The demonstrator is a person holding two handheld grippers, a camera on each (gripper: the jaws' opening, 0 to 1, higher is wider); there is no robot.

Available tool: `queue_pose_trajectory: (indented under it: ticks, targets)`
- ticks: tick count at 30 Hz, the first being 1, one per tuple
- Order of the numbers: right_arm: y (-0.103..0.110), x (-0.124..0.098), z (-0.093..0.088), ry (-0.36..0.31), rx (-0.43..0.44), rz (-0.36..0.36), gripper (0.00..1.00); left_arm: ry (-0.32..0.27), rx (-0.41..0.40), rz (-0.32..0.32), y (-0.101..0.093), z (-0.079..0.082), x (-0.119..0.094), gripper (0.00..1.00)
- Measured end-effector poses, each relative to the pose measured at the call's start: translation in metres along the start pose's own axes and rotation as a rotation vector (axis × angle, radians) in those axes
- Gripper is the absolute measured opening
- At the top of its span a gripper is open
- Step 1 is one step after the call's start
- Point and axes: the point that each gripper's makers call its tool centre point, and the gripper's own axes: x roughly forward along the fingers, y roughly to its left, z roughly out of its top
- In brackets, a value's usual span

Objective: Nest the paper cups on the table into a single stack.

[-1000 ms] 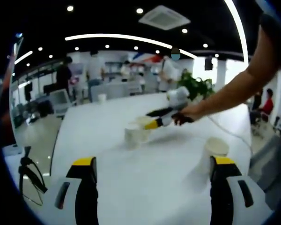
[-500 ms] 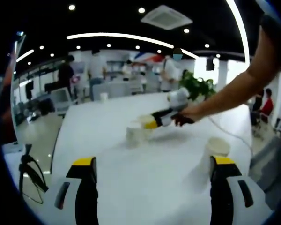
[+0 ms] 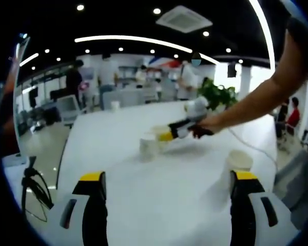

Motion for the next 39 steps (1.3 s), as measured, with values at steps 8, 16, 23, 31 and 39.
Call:
queue_pose_trajectory:
  ticks: [8, 16, 23, 31, 39]
  targets:
    - [-0.005, -0.004, 0.005, -0.011, 0.002, -0.015, 0.42, -0.004, 0.004, -0.002, -0.003, 0.002, 0.0, 0.98]
    - [-0.008, -0.01, 0.018, -0.034, 0.011, -0.031, 0.42, -0.009, 0.004, -0.002, -0.004, 0.004, -0.001, 0.98]
    - [-0.011, -0.016, 0.031, -0.05, 0.005, -0.039, 0.4, -0.013, 0.003, -0.001, -0.006, 0.004, -0.002, 0.98]
    - [-0.015, -0.023, 0.045, -0.067, -0.006, -0.053, 0.4, -0.026, 0.006, -0.001, -0.007, 0.009, -0.003, 0.98]
    - [-0.024, -0.031, 0.07, -0.092, -0.018, -0.065, 0.4, -0.032, 0.007, -0.002, -0.008, 0.016, -0.004, 0.98]
